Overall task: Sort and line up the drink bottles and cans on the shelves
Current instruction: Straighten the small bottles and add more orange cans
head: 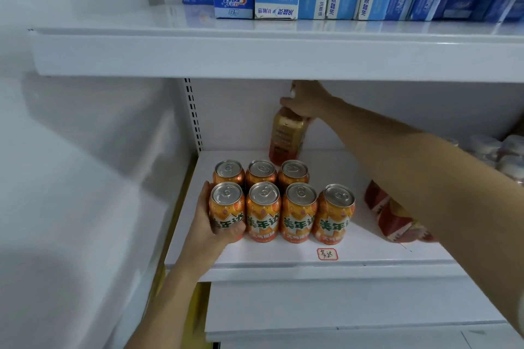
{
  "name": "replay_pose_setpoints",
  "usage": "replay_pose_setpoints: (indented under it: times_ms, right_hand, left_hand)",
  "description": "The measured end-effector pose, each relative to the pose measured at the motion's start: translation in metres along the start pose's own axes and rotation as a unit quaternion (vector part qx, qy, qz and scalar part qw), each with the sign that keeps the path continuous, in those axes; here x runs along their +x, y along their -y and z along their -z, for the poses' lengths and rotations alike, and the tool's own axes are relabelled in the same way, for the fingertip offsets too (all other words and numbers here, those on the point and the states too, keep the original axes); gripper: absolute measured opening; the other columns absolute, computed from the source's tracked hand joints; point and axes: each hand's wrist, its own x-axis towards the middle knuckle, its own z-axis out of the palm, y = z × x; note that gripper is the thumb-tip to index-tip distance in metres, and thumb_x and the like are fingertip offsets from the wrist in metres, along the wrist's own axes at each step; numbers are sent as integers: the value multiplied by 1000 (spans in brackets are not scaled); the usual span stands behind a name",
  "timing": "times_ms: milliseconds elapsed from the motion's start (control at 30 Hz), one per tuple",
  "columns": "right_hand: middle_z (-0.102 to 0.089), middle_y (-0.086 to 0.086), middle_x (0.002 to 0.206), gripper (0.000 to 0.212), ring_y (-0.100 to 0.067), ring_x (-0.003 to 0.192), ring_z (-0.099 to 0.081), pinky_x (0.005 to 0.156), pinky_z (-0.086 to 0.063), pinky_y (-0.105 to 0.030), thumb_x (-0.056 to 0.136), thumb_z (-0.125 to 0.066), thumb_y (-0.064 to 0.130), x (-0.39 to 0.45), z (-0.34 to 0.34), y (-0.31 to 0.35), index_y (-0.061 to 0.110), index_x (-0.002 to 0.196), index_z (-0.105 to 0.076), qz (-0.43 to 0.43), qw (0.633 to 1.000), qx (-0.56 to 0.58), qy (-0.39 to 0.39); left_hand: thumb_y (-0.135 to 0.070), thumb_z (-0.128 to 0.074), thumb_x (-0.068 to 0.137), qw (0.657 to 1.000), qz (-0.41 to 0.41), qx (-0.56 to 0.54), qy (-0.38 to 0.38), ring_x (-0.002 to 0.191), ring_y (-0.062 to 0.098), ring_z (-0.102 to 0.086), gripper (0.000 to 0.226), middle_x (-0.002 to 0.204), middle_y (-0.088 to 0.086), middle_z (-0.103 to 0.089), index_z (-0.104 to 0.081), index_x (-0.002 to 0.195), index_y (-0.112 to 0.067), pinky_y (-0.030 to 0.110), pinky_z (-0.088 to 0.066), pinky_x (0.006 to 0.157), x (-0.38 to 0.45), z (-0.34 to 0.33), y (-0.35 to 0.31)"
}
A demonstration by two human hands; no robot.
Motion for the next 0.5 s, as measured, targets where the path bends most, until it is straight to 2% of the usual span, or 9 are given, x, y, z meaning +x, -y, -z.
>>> replay_pose_setpoints:
  times_ms: [100, 167, 233, 300, 367, 400, 500]
  right_hand:
    - [-58, -11, 91, 32, -26, 82, -58, 51, -35, -26, 101, -54, 34, -9, -4, -3, 4, 110, -54, -39, 998, 38, -30]
    - [-59, -9, 91, 25, -24, 79, -58, 54, -39, -28, 100, -53, 29, -25, 1, -11, 6, 105, -58, -69, 989, 89, -100]
    - [-64, -7, 82, 26, -24, 74, -64, 60, -51, -33, 99, -52, 28, -45, 7, -17, 7, 90, -64, -94, 967, 152, -180]
    - [-69, -9, 74, 35, -21, 56, -69, 54, -58, -35, 101, -51, 31, -71, 15, -16, 6, 85, -68, -95, 946, 218, -221]
    - [-71, -9, 72, 29, -18, 44, -65, 41, -53, -30, 101, -53, 37, -98, 27, -10, 14, 90, -66, -90, 915, 309, -245]
    - [-71, -11, 74, 27, -19, 43, -63, 40, -50, -29, 101, -54, 37, -113, 34, -7, 13, 95, -65, -85, 894, 361, -251]
    - [-67, -17, 74, 25, -23, 44, -56, 41, -45, -28, 103, -52, 29, -161, 56, -6, 7, 102, -62, -82, 832, 494, -237]
  left_hand:
    - [-93, -68, 54, 999, -8, -7, -51, 127, -14, -50, 123, 155, -20, -39, -23, 156, -40, 9, -50, 90, -5, 6, -10]
    - [-94, -56, 66, 995, -47, 25, -84, 131, -22, -38, 112, 160, -24, -31, -21, 158, -41, 6, -43, 97, -5, 10, -19]
    - [-76, -55, 83, 987, -97, 67, -106, 132, -23, -35, 77, 149, -42, -33, -25, 149, -54, 11, -40, 102, 2, 9, -40]
    - [-53, -56, 91, 973, -147, 118, -132, 133, -22, -34, 60, 141, -49, -34, -29, 145, -54, 17, -38, 108, 13, 5, -69]
    - [-45, -55, 95, 955, -210, 152, -144, 144, -6, -34, 60, 155, -28, -39, -36, 152, -38, 33, -33, 121, 28, -1, -97]
    - [-45, -52, 97, 951, -231, 149, -139, 148, 2, -33, 60, 159, -17, -39, -38, 153, -32, 38, -30, 123, 34, -6, -108]
    - [-45, -47, 97, 963, -225, 74, -129, 148, 5, -35, 62, 161, -6, -39, -37, 154, -24, 34, -29, 125, 36, -33, -126]
